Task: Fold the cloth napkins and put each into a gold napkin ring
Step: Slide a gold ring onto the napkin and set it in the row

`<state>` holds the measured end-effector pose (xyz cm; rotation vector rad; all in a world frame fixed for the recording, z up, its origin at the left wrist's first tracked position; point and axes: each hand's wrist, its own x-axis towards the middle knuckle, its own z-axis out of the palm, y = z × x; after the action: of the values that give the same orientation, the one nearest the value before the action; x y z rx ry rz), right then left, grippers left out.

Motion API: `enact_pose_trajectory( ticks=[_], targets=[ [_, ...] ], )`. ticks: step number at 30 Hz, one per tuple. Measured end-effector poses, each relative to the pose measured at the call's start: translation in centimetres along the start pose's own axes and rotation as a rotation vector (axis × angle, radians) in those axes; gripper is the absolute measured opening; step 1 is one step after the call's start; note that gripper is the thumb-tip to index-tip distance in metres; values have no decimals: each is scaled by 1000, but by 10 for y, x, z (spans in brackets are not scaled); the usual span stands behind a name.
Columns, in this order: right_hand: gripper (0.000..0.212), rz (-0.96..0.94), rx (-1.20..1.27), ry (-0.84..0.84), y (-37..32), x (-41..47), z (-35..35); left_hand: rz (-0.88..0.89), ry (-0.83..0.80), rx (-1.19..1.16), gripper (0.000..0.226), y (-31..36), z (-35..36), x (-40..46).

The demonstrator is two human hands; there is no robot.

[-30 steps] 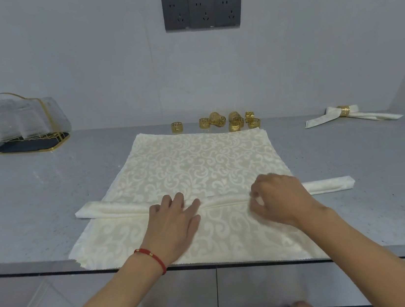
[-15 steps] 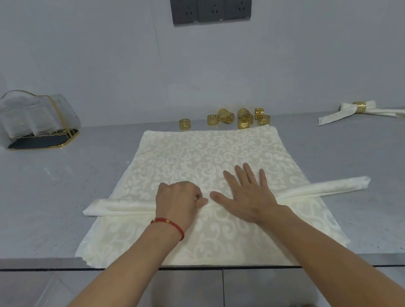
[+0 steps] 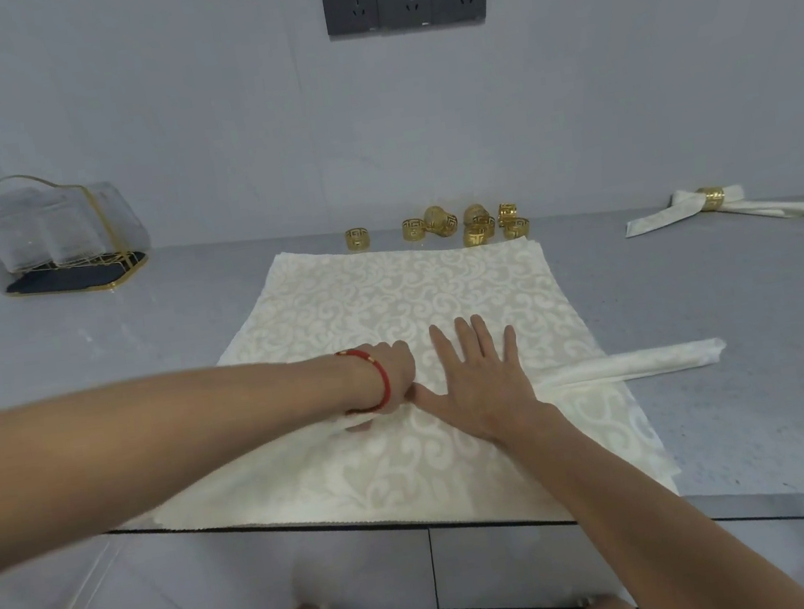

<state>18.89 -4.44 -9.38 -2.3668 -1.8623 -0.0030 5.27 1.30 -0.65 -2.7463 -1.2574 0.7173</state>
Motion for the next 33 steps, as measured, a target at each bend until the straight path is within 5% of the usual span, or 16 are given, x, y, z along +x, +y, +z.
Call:
enact_pose_trajectory(
  ticks=[5, 8, 16, 22, 25, 30, 33],
  targets=[
    [112, -6, -12, 5, 1, 0, 1, 93, -409, -431, 37, -14, -37, -2],
    [106, -6, 8, -8, 1, 1, 3, 216, -492, -571, 37, -42, -39, -3],
    [78, -38, 197, -204, 7, 3, -16, 501, -107, -354, 10, -63, -8, 22],
    [35, -95, 784, -405, 36, -4, -64, 517, -137, -405, 35, -53, -5, 33],
    [15, -138, 612, -327, 57, -2, -74, 478, -172, -460, 38, -52, -3, 35],
    [35, -42, 312, -492, 69, 9, -84, 431, -171, -484, 49, -48, -1, 36],
    [30, 6, 219, -552, 66, 14, -88, 379, -162, -529, 46, -43, 0, 34]
  ],
)
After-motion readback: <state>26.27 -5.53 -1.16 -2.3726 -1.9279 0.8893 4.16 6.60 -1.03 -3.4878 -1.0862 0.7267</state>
